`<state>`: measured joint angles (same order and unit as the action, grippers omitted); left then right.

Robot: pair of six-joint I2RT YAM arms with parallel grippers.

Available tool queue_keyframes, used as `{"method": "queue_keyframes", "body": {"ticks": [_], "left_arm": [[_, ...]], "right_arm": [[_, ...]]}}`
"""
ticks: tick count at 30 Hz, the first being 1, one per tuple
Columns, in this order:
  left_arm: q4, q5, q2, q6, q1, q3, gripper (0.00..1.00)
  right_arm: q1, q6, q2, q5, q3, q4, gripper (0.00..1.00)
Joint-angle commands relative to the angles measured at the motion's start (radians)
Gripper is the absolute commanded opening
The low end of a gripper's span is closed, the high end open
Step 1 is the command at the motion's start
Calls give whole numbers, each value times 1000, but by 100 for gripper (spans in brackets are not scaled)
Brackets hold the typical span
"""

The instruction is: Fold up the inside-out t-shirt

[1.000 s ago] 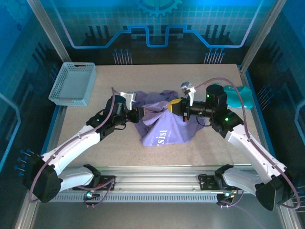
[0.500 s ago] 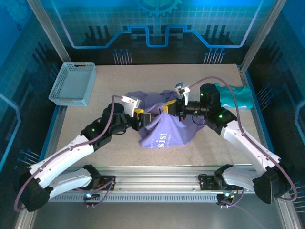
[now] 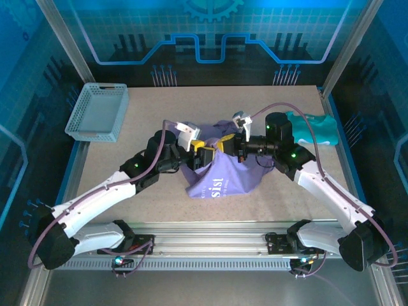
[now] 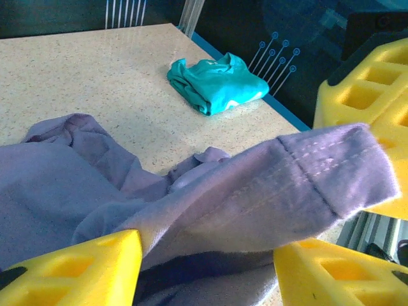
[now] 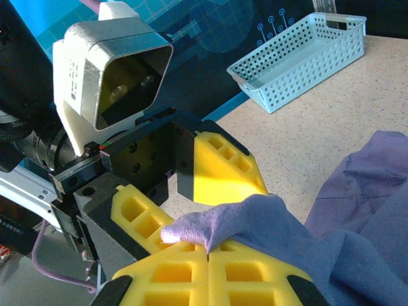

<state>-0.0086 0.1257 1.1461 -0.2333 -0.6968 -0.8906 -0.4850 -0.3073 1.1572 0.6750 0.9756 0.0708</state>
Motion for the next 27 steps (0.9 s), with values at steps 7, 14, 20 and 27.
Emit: {"method": "queue_keyframes", "body": {"ticks": [7,14,20,27], "left_arm": [[32,-92,32,-11,-6,-49,53],[37,-100,87,-5,-4,-76,36],[38,-101,126,7,-3,-92,26],[41,-104,176,8,31,-93,23]], "right_arm": [[-13,7,-9,-5,5,10,0],[-15,10,-17,-14,4,15,0],[-15,8,-13,-10,4,13,0],[-15,27,-34,-24,6,30,0]]}}
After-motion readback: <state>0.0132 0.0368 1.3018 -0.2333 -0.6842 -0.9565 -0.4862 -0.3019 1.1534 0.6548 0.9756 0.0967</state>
